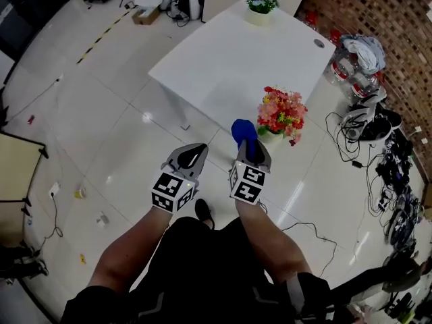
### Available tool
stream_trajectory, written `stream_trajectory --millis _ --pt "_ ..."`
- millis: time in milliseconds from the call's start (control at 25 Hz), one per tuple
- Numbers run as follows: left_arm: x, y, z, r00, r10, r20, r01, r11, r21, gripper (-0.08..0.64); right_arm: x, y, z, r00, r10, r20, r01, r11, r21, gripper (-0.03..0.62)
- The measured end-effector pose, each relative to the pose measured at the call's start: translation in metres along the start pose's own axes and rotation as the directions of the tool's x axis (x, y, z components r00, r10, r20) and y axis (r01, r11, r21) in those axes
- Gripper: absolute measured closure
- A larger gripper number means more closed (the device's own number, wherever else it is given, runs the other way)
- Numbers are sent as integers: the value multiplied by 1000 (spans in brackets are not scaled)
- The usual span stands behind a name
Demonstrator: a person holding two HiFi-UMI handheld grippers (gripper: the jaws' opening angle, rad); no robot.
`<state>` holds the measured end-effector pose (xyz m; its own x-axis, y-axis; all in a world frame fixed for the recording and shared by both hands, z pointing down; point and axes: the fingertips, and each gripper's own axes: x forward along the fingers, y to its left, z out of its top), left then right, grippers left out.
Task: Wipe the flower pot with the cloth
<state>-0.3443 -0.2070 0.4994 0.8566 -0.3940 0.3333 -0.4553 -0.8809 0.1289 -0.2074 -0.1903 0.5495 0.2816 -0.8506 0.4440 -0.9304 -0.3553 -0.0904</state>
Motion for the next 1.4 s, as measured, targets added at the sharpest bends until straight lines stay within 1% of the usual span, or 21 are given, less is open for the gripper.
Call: stream_trajectory --millis 120,320,560,800,1040,1160,1280,1400 --pt "6 7 -4 999 -39 -12 39 999 8 560 12 -17 -5 997 -83 2 82 996 28 495" --pt "24 8 -8 994 -104 -10 104 994 12 560 6 -46 -14 986 -164 15 164 986 5 495" --pt "43 -11 -2 982 -187 -10 187 982 26 560 -15 -69 -19 981 -192 31 192 981 8 495" --pt "61 -25 6 980 -198 7 198 980 7 560 -28 -103 -19 979 -201 32 200 980 21 495" --pt "72 -40 9 980 -201 2 201 980 -8 560 -39 -143 -22 971 -237 6 237 970 45 495" --pt "77 -43 11 983 -181 -1 181 983 -16 560 -42 -150 -20 975 -224 -2 224 974 36 495" --pt "83 -47 16 986 -166 8 166 986 -29 560 -47 -146 -10 984 -178 10 178 983 38 495" --pt "86 -54 25 986 -166 26 167 985 -40 560 -57 -137 3 993 -117 27 116 993 35 494"
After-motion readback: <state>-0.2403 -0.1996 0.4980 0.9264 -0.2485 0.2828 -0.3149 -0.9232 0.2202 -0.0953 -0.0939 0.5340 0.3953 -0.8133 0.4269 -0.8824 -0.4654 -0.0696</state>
